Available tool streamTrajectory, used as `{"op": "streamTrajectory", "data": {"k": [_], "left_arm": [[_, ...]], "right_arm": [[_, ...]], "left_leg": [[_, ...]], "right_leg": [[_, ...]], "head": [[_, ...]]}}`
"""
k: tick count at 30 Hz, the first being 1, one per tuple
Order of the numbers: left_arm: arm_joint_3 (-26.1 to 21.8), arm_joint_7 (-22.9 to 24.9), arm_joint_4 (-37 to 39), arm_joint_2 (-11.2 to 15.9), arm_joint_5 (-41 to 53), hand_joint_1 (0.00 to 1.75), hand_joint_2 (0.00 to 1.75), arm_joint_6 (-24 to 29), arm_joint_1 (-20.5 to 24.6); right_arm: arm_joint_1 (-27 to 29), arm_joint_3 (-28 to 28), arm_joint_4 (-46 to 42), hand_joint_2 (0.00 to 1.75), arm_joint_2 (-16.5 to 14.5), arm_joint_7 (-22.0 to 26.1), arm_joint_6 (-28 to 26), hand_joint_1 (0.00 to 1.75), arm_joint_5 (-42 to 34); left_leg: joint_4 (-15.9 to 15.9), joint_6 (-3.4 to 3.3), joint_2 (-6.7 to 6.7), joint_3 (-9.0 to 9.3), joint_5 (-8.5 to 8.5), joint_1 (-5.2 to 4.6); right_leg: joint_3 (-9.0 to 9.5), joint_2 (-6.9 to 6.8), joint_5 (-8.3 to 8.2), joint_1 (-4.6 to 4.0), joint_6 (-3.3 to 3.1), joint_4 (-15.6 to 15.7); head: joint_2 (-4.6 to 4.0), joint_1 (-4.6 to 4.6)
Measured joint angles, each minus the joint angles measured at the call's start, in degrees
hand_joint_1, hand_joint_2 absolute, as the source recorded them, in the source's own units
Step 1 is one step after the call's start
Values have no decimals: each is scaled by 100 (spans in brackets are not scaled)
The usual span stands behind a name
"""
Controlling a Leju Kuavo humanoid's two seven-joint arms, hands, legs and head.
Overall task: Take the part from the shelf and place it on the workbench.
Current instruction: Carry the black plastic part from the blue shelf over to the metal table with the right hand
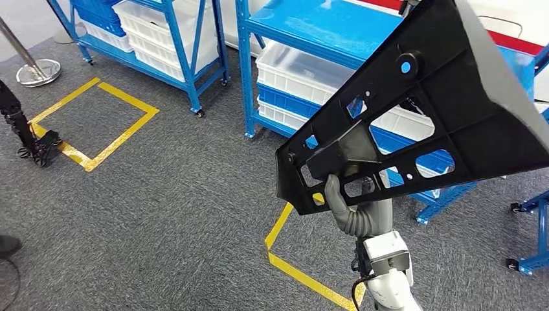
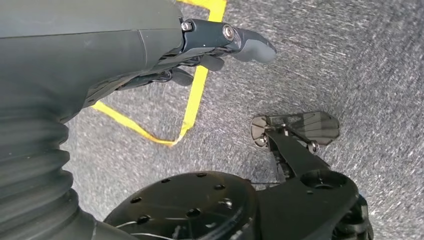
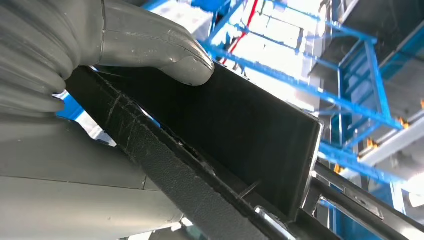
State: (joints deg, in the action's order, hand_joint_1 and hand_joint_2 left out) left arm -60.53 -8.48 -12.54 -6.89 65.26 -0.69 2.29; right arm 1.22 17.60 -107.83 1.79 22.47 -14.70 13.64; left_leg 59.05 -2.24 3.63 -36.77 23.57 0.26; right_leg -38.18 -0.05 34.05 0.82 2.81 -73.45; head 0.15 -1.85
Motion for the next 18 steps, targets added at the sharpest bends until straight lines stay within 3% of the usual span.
{"op": "streamTrajectory", "data": {"k": [2,4,5,7,9,11,12,14,15,18], "left_arm": [[-19,-1,1,3,1,0,175,-3,0],[-26,-11,0,5,1,0,175,1,0],[-31,-21,-1,7,1,0,175,6,-3],[-46,-42,-1,17,0,0,175,14,-21],[-61,-61,-2,38,0,0,175,16,-38],[-67,-83,-3,52,-1,0,175,16,-33],[-68,-92,-3,53,-1,0,175,16,-28],[-69,-104,-3,55,-3,0,175,15,-20],[-69,-107,-3,56,-3,0,175,15,-20],[-70,-105,-1,51,-2,0,175,17,-20]], "right_arm": [[1,-7,8,175,-2,0,3,150,0],[1,-13,8,175,-12,0,10,150,0],[1,-16,8,175,-19,0,15,150,0],[-1,-28,8,175,-36,0,25,150,0],[-5,-46,8,175,-55,-3,30,150,0],[2,-72,8,175,-72,-5,32,150,3],[8,-85,9,175,-75,-4,32,150,4],[11,-99,12,175,-77,-4,32,150,7],[11,-101,14,175,-78,-4,33,150,8],[11,-110,17,175,-80,-4,34,150,8]], "left_leg": [[0,17,138,-2,-27,-5],[5,57,248,-17,-52,-32],[-2,85,289,-26,-66,-38],[-23,152,352,-46,-100,-37],[111,206,180,-123,-5,-43],[676,259,-147,-373,354,-33],[1066,294,-248,-545,558,-11],[1567,357,-317,-757,730,42],[1510,383,-345,-707,656,69],[465,432,-613,-94,205,114]], "right_leg": [[361,121,-325,-8,46,780],[652,251,-543,-22,8,1418],[700,275,-577,-34,-31,1536],[715,187,-617,-26,-105,1565],[750,83,-669,23,-180,1598],[762,-40,-694,48,-232,1614],[761,-106,-694,47,-246,1613],[760,-236,-691,48,-243,1610],[766,-296,-684,57,-233,1609],[811,-453,-623,59,-137,1583]], "head": [[0,1],[0,-4],[0,-7],[0,-8],[0,-19],[0,-38],[0,-47],[0,-46],[0,-48],[0,-56]]}}
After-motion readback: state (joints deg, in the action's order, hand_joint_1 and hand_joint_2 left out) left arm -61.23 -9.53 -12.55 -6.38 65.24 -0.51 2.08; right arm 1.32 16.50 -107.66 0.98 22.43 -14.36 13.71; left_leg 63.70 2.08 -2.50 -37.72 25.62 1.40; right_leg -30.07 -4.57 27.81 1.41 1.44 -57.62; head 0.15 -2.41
